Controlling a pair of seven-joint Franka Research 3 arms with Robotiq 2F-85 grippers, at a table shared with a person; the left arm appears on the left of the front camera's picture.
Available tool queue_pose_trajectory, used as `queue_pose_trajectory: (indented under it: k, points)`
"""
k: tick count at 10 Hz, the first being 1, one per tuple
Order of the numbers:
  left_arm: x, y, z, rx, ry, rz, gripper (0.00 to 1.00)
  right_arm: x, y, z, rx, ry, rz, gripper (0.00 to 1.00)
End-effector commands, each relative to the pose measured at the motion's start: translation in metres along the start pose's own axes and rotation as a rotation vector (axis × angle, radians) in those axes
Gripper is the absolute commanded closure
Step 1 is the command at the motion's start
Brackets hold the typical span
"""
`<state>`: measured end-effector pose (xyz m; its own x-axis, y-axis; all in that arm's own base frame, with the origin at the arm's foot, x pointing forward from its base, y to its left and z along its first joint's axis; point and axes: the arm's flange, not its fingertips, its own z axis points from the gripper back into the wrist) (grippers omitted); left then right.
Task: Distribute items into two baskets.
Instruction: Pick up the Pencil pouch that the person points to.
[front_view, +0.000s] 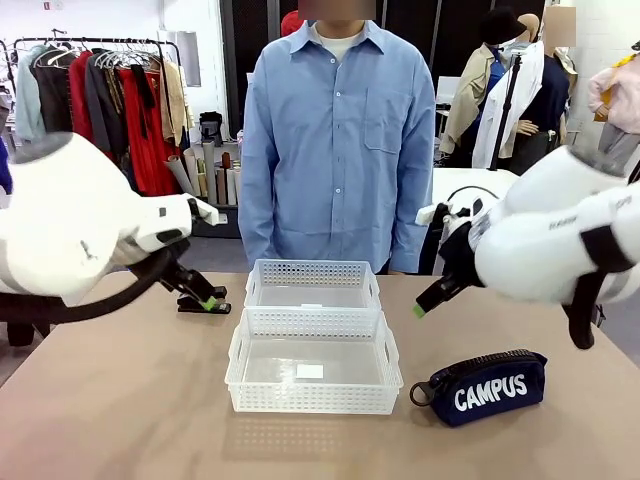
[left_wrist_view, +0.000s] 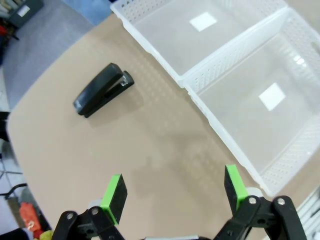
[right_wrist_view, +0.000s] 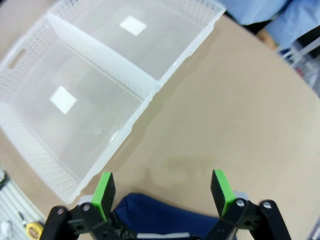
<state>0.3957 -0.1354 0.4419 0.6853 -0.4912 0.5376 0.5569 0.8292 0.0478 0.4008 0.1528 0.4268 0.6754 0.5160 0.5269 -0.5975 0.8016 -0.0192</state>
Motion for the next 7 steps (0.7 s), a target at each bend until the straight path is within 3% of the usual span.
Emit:
queue_pose_trajectory:
  k: [1, 4, 7]
  points:
    - [0.006, 0.033, 0.040, -0.083, 0.047, -0.004, 0.00, 0.015, -0.036, 0.033, 0.105, 0.017, 0.010, 0.00]
    - [0.005, 0.060, 0.093, -0.175, 0.049, -0.025, 0.00, 0.028, -0.078, 0.082, 0.204, -0.005, -0.025, 0.00]
    - [-0.019, 0.085, 0.158, -0.274, -0.066, -0.035, 0.00, 0.008, -0.128, 0.141, 0.317, -0.053, -0.072, 0.00]
